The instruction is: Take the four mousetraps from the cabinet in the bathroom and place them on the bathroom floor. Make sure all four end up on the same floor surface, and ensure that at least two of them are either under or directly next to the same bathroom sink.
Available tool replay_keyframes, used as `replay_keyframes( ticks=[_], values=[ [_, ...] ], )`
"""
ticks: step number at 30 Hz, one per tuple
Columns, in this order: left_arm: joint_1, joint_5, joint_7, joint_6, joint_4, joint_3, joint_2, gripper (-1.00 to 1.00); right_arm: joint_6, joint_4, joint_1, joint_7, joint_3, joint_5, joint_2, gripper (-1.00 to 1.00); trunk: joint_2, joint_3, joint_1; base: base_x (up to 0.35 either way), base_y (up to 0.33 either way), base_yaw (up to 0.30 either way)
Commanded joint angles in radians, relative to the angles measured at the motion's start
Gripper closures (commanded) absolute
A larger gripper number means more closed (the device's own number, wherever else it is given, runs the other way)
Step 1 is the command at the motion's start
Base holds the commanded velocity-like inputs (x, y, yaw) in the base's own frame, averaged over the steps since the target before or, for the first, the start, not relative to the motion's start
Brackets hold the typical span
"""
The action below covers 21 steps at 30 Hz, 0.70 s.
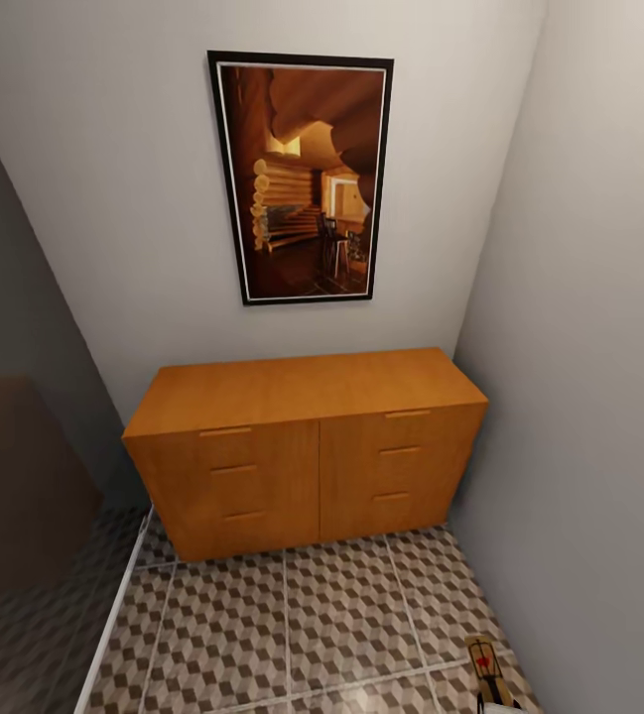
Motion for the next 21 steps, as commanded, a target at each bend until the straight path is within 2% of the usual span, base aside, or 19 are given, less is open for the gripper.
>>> replay_keyframes(
  ticks=[1, 21],
  values=[
    [-0.001, -0.010, 0.015, -0.001, 0.002, -0.005, -0.001, 1.00, -0.002, 0.001, -0.001, -0.007, 0.008, -0.005, 0.000, 1.00, -0.002, 0.000, 0.001, 0.000, 0.000, 0.000],
    [-0.001, -0.010, 0.015, -0.001, 0.002, -0.006, -0.002, 1.00, -0.002, 0.001, -0.001, -0.006, 0.008, -0.005, 0.000, 1.00, -0.002, 0.032, 0.001, 0.000, 0.000, 0.000]
  ],
)
